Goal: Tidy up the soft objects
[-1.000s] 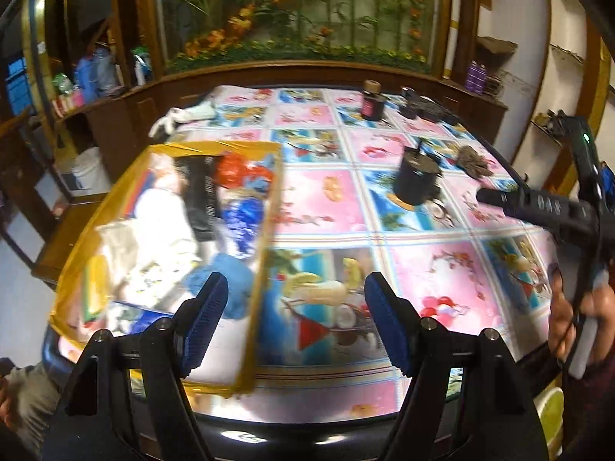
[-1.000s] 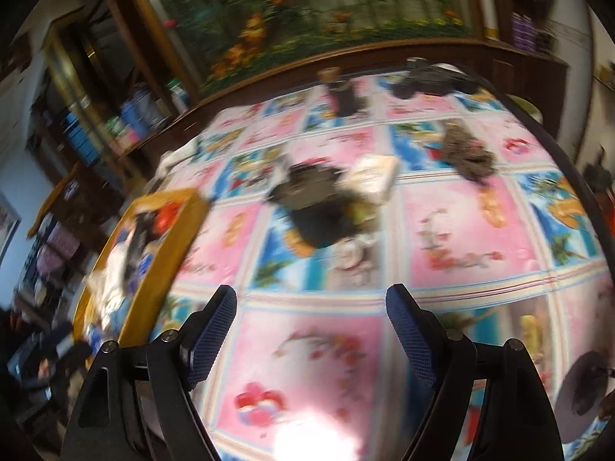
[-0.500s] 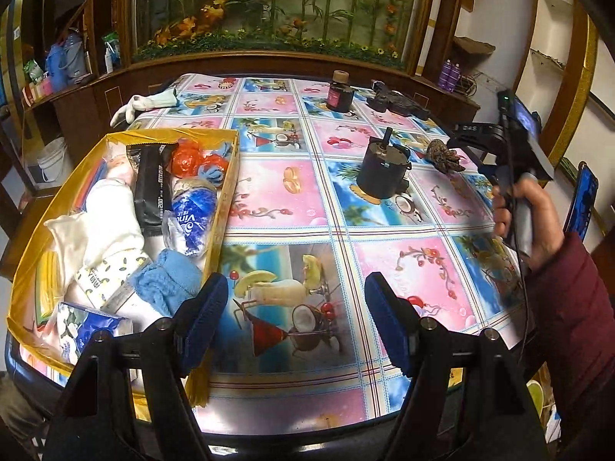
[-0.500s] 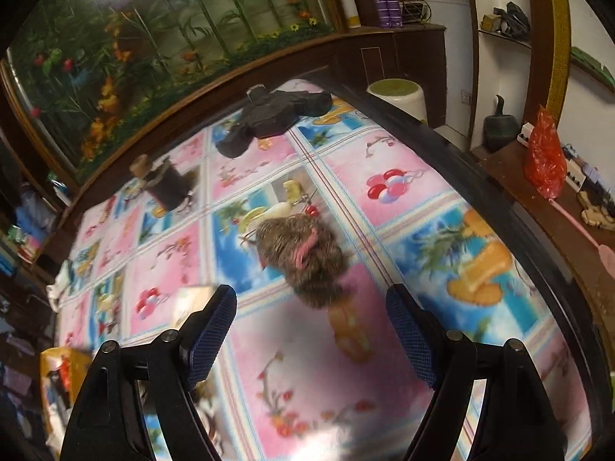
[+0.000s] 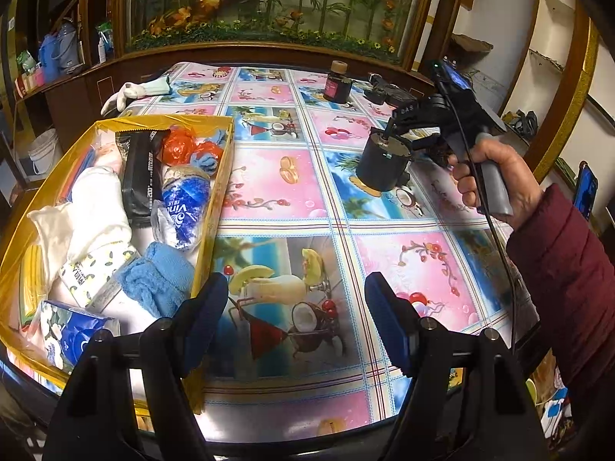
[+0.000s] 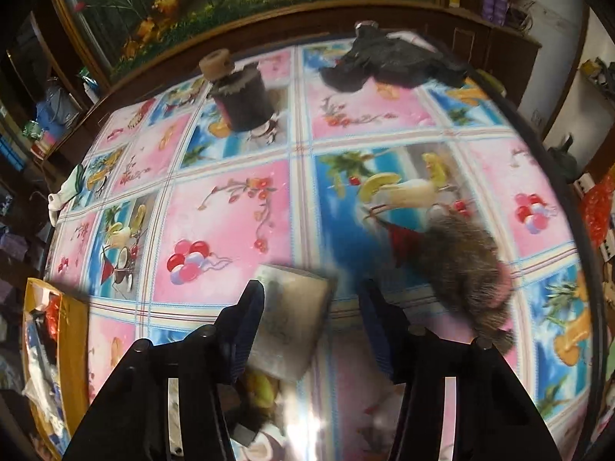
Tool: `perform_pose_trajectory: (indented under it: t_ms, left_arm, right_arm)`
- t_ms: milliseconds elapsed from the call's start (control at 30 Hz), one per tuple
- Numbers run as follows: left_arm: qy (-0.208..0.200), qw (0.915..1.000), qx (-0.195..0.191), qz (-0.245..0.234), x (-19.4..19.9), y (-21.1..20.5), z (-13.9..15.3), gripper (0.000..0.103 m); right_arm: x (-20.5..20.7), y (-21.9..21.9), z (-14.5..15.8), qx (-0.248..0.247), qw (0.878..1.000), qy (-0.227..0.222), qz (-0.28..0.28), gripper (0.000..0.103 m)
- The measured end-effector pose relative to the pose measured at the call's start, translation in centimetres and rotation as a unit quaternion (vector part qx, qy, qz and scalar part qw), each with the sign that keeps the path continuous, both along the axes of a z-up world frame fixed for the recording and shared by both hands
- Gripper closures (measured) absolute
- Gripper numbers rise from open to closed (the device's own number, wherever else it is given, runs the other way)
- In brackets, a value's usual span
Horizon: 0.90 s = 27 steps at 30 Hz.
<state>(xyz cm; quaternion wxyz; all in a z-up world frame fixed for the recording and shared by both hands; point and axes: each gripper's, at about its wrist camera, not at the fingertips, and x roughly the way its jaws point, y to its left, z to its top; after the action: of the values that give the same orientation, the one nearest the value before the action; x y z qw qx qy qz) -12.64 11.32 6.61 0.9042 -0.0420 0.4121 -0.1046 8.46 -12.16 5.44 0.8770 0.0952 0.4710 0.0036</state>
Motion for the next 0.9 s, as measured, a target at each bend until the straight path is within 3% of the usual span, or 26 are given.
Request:
perform_pose_trajectory:
  t_ms: [67, 133, 167, 300, 433, 567, 667, 700, 733, 800, 867, 900]
  left_arm:
    - [0.001, 1.0, 0.001, 0.0, 0.0, -0.1, 0.0, 0.03]
    - [0.0, 1.0, 0.0, 0.0, -0.1, 0.0, 0.0, 0.03]
    - [-0.001, 1.0, -0.001, 0.001, -0.1, 0.1, 0.0, 0.03]
    - [0.0, 0.9999, -0.008, 0.007, 0.0, 0.5, -0.2, 0.03]
    - [0.004, 0.9999, -0.014, 0.005, 0.1, 0.6, -0.4, 0.03]
    - [0.008, 0.9998, -0.018, 0.001, 0.2, 0.3, -0.7, 0.03]
    - [0.008, 0.9996, -0.028, -0.005, 0.2, 0.2, -0.7, 0.03]
    - [0.008, 0.9995, -0.03, -0.007, 0.2, 0.0, -0.7, 0.03]
    - [0.008, 0.9994, -0.032, -0.011, 0.2, -0.2, -0.6, 0.03]
    - [0.01, 0.9991, -0.033, -0.022, 0.1, -0.7, -0.6, 0.03]
    - [0.019, 0.9982, -0.044, -0.035, 0.2, -1.2, -0.7, 0.03]
    - [0.026, 0.9973, -0.053, -0.042, 0.3, -1.5, -0.7, 0.03]
  right_arm:
    - [1.3, 0.9, -0.6, -0.002, 1.0, 0.016, 0.015, 0.041]
    - [2.7, 0.9, -1.8, -0.016, 0.999, 0.034, 0.017, 0.044]
    - [2.9, 0.8, -2.0, -0.027, 0.999, 0.029, 0.013, 0.055]
    - [1.8, 0.1, -2.6, -0.019, 0.999, 0.031, -0.009, 0.057]
    - [-2.0, -1.9, -2.6, -0.026, 0.998, 0.029, -0.048, 0.057]
    - [-7.1, -0.5, -3.5, -0.006, 0.999, 0.041, -0.002, 0.052]
    - [-10.0, 1.1, -3.2, 0.062, 0.994, 0.058, 0.073, 0.05]
    - [-10.4, 1.0, -2.5, 0.067, 0.994, 0.047, 0.074, 0.048]
    - [-10.7, 0.4, -1.1, 0.051, 0.997, 0.011, 0.056, 0.043]
    - [-10.4, -1.1, 1.9, -0.024, 0.997, -0.074, -0.016, 0.001]
    - [-8.5, -2.3, 3.1, -0.088, 0.987, -0.114, -0.076, 0.001]
    - [-6.7, -3.0, 3.0, -0.111, 0.983, -0.111, -0.095, 0.001]
